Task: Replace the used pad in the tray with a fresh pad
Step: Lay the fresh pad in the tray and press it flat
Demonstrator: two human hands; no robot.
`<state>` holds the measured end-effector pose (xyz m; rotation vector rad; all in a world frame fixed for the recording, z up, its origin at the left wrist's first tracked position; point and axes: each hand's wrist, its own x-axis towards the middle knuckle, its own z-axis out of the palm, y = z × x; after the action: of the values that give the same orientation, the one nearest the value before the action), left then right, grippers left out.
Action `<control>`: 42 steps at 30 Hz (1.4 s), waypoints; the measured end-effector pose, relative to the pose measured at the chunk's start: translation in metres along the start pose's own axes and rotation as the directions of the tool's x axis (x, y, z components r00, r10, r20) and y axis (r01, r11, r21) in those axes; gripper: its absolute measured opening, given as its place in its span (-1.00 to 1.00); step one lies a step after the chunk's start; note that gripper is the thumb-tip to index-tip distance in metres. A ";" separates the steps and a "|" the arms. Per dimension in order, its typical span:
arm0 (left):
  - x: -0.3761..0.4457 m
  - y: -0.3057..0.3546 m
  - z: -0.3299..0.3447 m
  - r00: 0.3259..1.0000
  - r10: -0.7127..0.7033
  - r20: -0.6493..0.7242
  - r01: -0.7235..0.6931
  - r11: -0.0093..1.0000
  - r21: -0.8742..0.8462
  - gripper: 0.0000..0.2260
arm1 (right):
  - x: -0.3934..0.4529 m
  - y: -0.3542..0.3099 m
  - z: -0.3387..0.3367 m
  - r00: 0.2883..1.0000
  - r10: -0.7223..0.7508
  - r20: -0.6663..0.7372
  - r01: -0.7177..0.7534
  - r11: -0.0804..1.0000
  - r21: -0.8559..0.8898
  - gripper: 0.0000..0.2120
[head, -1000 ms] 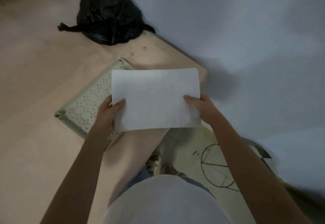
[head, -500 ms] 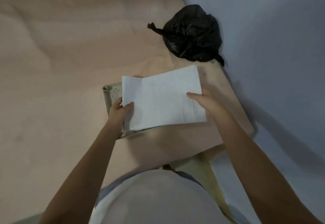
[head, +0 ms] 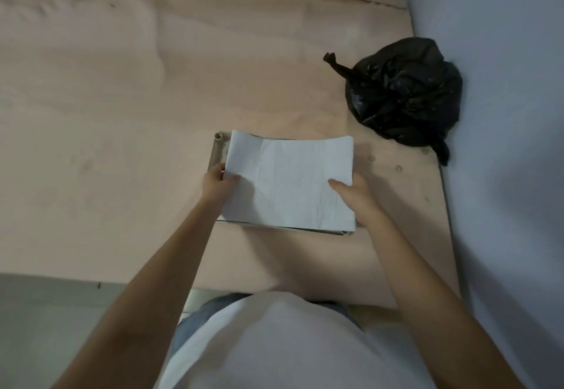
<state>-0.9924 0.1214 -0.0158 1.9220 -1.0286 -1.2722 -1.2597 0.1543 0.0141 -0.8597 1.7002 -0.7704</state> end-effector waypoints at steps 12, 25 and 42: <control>-0.001 -0.005 0.000 0.993 0.088 -0.084 -0.056 0.942 0.330 -0.69 | 0.005 0.014 0.010 1.000 -0.008 -0.008 0.007 0.997 -0.082 -0.80; -0.005 -0.016 0.020 0.714 0.627 0.311 -0.528 0.190 0.828 -0.41 | 0.020 0.020 0.016 0.998 0.014 -0.057 -0.023 0.987 -0.159 -0.79; 0.014 -0.037 0.044 0.751 0.456 0.477 -0.600 0.171 0.781 -0.36 | 0.020 0.015 0.023 0.999 0.018 -0.047 -0.025 0.988 -0.154 -0.75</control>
<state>-1.0199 0.1253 -0.0684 1.7568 -2.6371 -0.3134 -1.2442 0.1434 -0.0143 -0.9342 1.8247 -0.6537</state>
